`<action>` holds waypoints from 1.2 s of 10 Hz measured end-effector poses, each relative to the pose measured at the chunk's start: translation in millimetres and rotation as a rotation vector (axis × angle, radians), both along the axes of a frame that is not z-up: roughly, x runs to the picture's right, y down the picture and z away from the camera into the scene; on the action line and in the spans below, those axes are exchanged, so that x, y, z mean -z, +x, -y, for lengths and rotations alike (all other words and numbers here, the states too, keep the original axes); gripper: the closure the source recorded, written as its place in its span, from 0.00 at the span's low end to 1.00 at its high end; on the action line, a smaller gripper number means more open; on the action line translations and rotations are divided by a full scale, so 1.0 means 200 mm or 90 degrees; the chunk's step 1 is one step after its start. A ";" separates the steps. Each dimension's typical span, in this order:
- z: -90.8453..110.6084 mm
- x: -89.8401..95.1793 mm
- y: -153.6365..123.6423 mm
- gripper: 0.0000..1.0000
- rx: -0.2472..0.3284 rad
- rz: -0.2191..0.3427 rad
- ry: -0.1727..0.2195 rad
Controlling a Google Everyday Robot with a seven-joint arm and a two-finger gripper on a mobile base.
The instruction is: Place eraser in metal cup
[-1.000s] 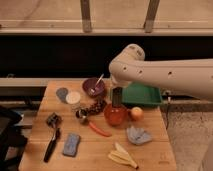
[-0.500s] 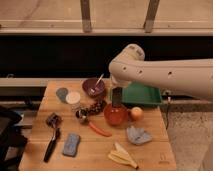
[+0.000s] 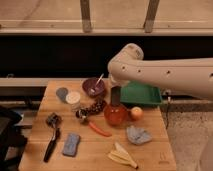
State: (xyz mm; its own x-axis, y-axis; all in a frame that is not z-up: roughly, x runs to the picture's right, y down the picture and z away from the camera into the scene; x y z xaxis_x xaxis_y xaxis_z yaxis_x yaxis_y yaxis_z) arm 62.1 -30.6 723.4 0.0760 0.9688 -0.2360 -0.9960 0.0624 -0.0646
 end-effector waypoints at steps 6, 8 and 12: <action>0.07 0.02 -0.52 0.91 0.194 0.182 0.052; 0.02 0.06 -0.60 0.91 0.256 0.251 0.058; -0.01 0.07 -0.68 0.91 0.259 0.282 0.056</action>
State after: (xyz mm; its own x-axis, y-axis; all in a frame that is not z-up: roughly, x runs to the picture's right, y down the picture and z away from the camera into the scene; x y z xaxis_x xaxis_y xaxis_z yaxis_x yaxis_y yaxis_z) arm -73.1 -29.1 709.2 0.5171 0.8557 -0.0174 -0.7704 0.4565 -0.4451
